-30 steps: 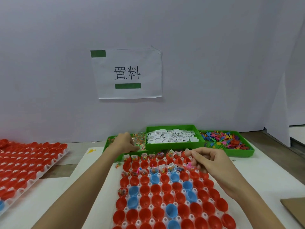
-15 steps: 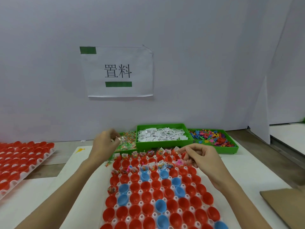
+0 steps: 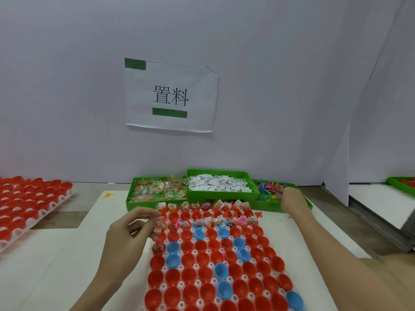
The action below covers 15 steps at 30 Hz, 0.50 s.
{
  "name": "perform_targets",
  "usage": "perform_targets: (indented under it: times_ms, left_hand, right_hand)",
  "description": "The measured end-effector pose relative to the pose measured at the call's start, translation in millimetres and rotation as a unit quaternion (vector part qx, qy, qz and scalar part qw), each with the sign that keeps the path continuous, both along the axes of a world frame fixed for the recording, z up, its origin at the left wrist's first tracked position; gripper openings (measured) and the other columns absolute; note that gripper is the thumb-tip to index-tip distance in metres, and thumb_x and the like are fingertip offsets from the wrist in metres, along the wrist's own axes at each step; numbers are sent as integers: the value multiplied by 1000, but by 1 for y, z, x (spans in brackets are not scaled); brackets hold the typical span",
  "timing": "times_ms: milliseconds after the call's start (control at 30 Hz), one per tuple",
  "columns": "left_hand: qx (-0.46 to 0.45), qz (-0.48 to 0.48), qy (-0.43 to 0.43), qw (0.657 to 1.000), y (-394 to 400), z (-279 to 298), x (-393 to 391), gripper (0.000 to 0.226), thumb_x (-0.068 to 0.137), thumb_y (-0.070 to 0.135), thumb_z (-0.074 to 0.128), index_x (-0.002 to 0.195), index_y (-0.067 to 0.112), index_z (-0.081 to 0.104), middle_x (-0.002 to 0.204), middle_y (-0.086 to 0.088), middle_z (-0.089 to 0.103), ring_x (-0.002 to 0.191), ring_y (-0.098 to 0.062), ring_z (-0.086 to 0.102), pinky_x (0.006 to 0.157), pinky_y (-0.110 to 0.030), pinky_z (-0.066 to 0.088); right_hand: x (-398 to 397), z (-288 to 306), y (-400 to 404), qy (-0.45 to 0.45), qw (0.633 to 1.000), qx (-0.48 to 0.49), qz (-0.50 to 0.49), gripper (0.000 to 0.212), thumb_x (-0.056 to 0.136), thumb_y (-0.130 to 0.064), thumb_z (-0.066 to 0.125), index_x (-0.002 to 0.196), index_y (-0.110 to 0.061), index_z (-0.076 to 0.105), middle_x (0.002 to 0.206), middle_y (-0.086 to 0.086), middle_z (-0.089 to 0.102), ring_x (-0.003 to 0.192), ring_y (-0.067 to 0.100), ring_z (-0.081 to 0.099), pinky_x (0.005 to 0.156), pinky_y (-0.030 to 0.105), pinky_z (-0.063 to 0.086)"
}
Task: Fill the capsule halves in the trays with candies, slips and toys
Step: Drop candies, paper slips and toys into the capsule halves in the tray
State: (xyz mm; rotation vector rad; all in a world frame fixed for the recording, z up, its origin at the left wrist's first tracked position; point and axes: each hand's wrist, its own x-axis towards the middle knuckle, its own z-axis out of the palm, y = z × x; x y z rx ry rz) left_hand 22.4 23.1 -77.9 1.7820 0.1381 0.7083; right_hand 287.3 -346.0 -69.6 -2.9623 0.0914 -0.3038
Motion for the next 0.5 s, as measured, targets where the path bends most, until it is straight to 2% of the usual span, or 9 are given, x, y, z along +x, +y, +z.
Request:
perform_targets:
  times_ms: [100,200,267,367,500]
  left_hand:
    - [2,-8,-2,1000,-4,-3,-2,24,92,1,70,90,25,77,81,0,76,62,-19,72,62,-20,59]
    - [0,-17,-4,1000,-7,-5,-5,20,92,3,70,92,22,77,82,0,76,64,-19,72,64,-28,61]
    - [0,-22,-6,1000,-7,-5,-7,19,92,3,70,93,21,77,80,-1,76,64,-20,72,64,-29,61]
    - [4,-31,-2,999,-6,-6,-8,18,92,3,70,92,19,77,75,-4,75,62,-20,71,63,-24,60]
    - [9,-31,5,999,-8,-7,-8,17,91,6,70,92,21,77,72,-4,74,61,-19,71,61,-17,57]
  right_hand:
    - [10,-3,-6,15,1000,-15,-7,22,96,0,53,113,-4,67,111,17,71,104,31,69,82,36,54]
    - [20,2,-3,2,1000,24,-15,11,96,-4,63,102,2,70,100,17,70,100,32,68,77,35,50]
    - [23,4,-2,3,999,46,-17,10,93,-4,69,97,3,75,100,19,73,97,32,69,80,36,53]
    - [22,4,0,-9,997,82,-15,8,88,-2,75,94,2,79,100,22,75,97,33,70,86,39,56]
    - [17,0,5,-73,990,118,20,12,88,-11,79,88,1,77,90,21,75,85,31,67,82,39,53]
